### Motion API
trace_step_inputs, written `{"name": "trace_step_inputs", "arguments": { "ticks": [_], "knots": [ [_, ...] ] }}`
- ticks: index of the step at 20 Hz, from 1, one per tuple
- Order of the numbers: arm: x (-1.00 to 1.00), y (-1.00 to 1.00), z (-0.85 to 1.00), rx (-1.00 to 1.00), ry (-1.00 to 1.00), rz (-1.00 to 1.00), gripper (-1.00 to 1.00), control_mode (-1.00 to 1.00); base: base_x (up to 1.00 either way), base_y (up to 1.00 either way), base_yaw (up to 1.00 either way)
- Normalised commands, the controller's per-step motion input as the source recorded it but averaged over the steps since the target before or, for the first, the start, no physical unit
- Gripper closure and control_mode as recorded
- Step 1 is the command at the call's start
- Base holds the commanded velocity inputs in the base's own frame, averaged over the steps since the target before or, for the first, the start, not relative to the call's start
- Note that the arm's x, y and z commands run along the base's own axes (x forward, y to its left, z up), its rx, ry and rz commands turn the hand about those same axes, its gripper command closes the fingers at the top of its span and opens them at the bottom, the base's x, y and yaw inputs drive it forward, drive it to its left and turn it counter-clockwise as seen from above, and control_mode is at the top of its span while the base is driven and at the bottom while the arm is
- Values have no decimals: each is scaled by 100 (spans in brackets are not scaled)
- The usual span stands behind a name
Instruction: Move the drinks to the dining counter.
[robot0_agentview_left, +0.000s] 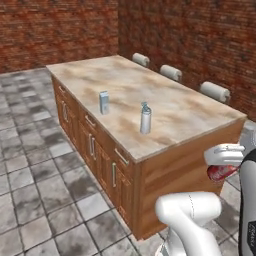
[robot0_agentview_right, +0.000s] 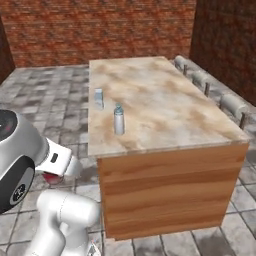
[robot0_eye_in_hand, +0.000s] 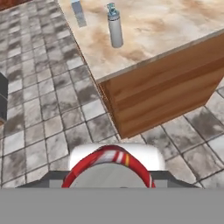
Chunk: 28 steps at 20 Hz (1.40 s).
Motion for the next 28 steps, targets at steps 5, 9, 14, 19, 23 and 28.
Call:
{"name": "trace_step_inputs", "arguments": {
  "ticks": [5, 9, 14, 19, 23, 28],
  "knots": [
    [0, 0, 0, 0, 0, 0, 100, 100, 100, -94, 17],
    [0, 0, 0, 0, 0, 0, 100, 100, 100, -100, 15],
    [0, 0, 0, 0, 0, 0, 100, 100, 100, -99, 16],
    [0, 0, 0, 0, 0, 0, 100, 100, 100, -84, 17],
    [0, 0, 0, 0, 0, 0, 100, 100, 100, -23, 17],
    [0, 0, 0, 0, 0, 0, 100, 100, 100, -39, 36]
  ]
}}
